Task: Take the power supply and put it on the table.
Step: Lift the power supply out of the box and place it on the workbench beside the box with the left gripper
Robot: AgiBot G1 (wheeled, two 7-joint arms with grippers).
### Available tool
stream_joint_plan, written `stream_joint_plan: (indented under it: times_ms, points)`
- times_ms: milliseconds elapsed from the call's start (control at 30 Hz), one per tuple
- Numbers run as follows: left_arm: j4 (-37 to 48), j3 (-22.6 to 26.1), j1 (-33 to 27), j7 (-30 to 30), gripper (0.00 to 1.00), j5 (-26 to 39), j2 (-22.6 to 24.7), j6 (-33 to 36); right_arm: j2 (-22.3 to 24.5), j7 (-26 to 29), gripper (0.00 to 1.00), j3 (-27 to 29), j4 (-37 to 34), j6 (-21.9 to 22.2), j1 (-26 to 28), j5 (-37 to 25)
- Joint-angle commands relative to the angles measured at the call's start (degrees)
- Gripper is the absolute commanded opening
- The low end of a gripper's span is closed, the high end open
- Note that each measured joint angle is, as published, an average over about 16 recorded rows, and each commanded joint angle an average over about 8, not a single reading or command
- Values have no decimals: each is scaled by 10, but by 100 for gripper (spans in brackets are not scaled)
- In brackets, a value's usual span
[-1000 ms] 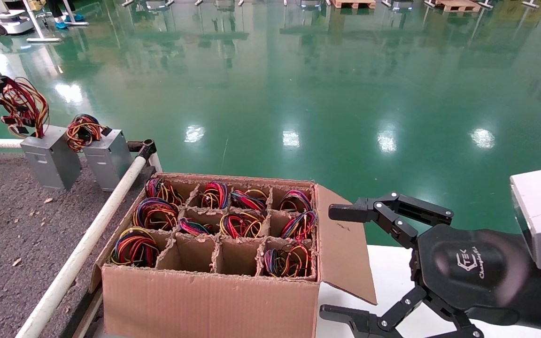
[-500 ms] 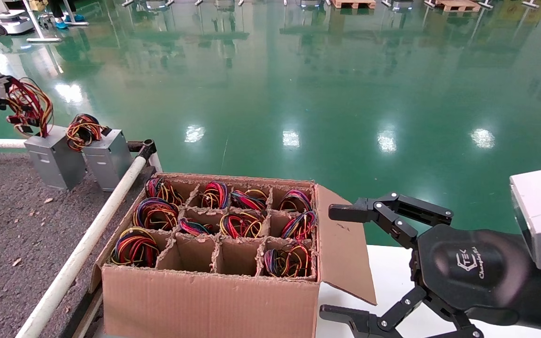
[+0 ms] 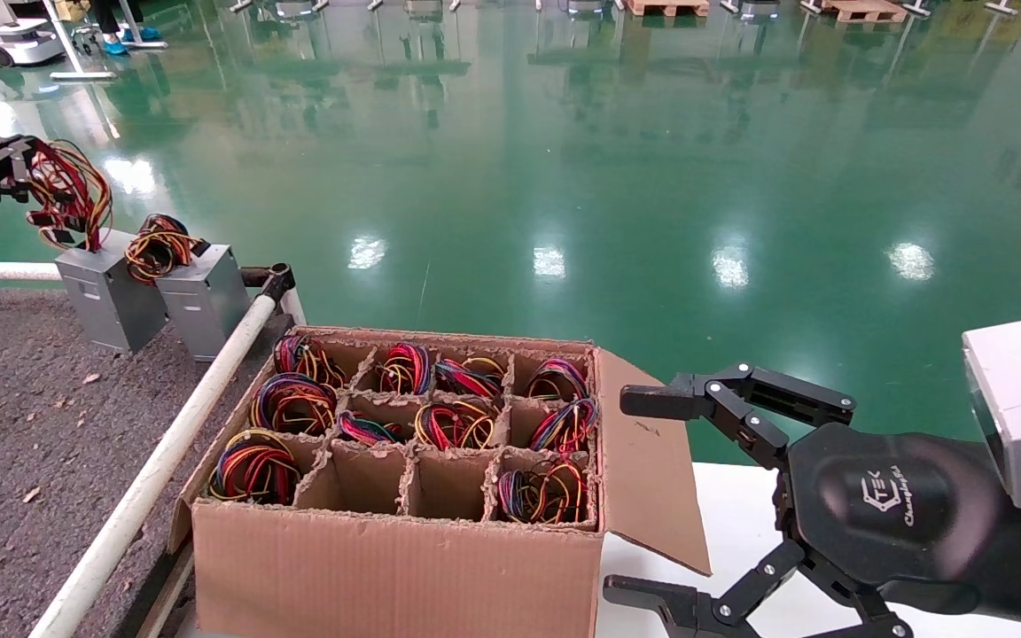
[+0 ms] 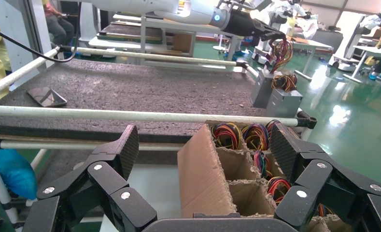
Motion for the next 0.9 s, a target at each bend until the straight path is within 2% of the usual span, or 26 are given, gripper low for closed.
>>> stream_joint_plan:
  times_ms: [33,900]
  points:
    - [-3,-1,3,0,0,-2,-1,-1,0,0,100,0,0,0,0,0]
    - [-7,-7,9,2,0,-11,5,-19,0,0,100,0,0,0,0,0]
